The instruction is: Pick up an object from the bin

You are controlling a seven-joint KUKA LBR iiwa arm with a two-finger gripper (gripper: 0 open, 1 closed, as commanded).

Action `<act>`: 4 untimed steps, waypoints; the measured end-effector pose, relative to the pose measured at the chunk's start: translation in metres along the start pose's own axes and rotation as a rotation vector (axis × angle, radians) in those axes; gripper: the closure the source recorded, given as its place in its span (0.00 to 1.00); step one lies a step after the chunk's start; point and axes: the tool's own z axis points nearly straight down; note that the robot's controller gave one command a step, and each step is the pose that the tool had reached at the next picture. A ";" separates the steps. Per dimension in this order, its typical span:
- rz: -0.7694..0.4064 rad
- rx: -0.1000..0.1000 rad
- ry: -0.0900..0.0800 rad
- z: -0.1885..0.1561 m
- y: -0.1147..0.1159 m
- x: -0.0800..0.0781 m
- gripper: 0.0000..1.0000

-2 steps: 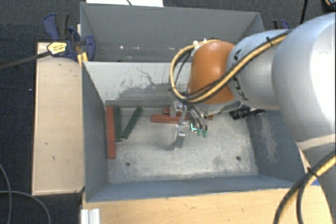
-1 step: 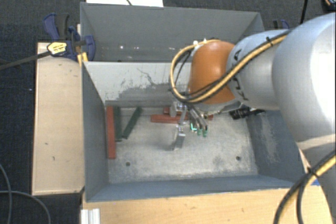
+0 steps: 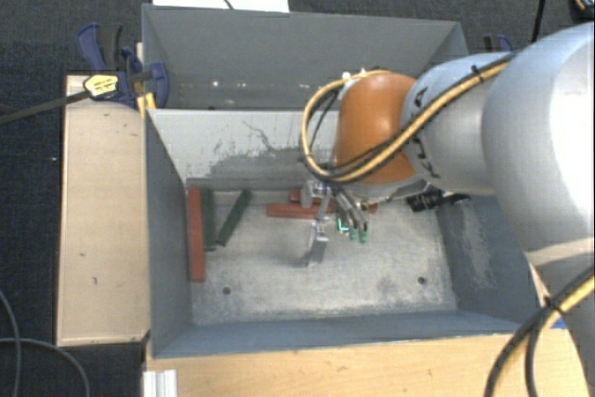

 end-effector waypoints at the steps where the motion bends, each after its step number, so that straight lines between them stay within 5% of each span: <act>1: 0.090 -0.003 0.001 0.009 0.052 -0.016 0.00; 2: 0.109 0.004 0.003 0.009 -0.015 -0.016 0.00; 3: 0.101 0.001 0.002 0.008 -0.010 -0.016 1.00; 4: -0.170 -0.002 -0.007 -0.136 0.003 -0.019 1.00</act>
Offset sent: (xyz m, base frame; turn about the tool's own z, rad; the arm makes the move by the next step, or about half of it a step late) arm 0.0210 0.0466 -0.0090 0.0935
